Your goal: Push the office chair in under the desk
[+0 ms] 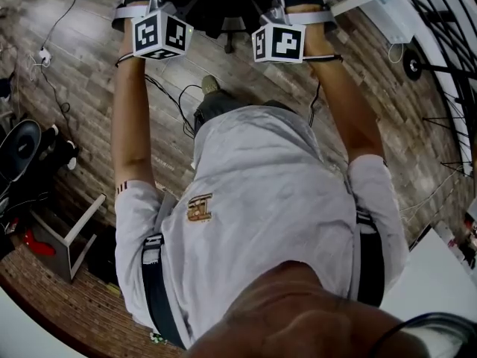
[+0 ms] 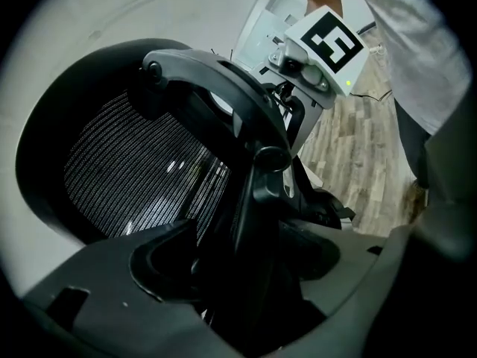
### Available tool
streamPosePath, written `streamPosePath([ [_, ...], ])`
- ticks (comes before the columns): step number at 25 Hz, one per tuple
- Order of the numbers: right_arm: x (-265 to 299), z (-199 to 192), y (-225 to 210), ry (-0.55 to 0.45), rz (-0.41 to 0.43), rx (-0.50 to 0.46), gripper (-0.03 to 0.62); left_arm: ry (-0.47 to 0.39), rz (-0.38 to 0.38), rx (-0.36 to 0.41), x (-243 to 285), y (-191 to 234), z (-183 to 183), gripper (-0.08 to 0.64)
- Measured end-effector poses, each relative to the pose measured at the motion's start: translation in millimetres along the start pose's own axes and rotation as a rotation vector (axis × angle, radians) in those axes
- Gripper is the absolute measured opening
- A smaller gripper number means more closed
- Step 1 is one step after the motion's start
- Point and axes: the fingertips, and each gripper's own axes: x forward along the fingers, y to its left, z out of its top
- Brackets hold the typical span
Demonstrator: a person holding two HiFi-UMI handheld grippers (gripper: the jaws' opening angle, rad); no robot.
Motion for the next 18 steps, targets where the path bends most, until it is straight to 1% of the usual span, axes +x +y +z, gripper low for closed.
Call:
streamPosePath([
  [4,46.5,4.9,-16.8,0.032,-0.018,0.015,0.273,-0.023,-0.007,0.021,27.0,30.0,-32.0,0.337],
  [10,85.2,14.9,-21.0,0.103,-0.053,0.040,0.273,-0.048,-0.026,0.056,47.9,47.2,-65.9,0.337],
  [12,112.3,16.7,-26.9,0.131,-0.058,0.053,0.273,-0.063,-0.040,0.069,65.3,61.2,-85.0,0.337],
  [16,181.0,25.3,-55.1,0.198,-0.043,0.073,0.273,-0.098,-0.082,0.075,104.9,107.9,-132.5,0.337],
  [18,204.7,31.7,-61.8,0.230,-0.043,0.078,0.273,-0.119,-0.100,0.081,116.3,121.3,-151.8,0.337],
])
